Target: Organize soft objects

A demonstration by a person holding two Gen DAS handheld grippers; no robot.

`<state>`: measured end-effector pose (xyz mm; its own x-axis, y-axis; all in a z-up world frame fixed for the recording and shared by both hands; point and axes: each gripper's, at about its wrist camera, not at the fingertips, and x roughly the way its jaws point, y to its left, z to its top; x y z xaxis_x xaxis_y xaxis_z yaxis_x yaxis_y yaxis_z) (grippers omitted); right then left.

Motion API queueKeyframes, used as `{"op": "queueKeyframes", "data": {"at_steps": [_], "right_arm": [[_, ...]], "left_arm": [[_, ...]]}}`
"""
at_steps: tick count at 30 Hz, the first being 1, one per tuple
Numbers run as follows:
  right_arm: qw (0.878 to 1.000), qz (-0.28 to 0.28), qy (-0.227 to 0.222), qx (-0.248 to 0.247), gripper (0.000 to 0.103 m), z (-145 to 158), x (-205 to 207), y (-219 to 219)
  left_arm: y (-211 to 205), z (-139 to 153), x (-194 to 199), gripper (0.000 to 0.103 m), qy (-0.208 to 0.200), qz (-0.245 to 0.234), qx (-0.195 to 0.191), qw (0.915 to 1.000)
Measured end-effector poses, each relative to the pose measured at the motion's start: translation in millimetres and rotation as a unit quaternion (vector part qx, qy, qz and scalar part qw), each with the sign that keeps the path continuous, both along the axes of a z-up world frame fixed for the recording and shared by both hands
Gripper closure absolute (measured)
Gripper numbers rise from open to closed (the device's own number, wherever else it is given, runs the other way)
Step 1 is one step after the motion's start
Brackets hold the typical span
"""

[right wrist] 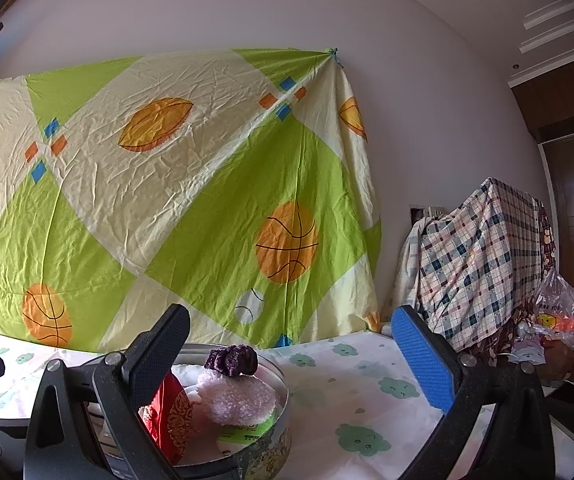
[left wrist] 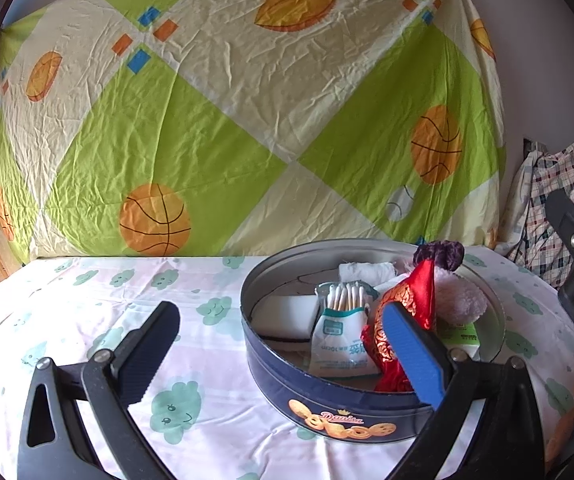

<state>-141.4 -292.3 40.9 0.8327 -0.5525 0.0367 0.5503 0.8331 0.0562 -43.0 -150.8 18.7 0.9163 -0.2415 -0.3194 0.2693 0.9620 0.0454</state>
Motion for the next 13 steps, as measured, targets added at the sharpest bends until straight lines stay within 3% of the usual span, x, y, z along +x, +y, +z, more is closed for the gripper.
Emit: {"op": "queueKeyframes", "data": {"at_steps": [8, 11, 13], "right_arm": [[1.000, -0.027, 0.006, 0.009, 0.001, 0, 2, -4], [0.995, -0.087, 0.034, 0.037, 0.001, -2, 9, -20], [0.982, -0.159, 0.074, 0.063, 0.001, -5, 16, -42]], "left_arm": [[-1, 0, 3, 0.000, 0.009, 0.006, -0.004, 0.9999], [0, 0, 3, 0.000, 0.008, 0.008, -0.005, 0.9999], [0, 0, 3, 0.000, 0.008, 0.013, -0.007, 0.9999]]}}
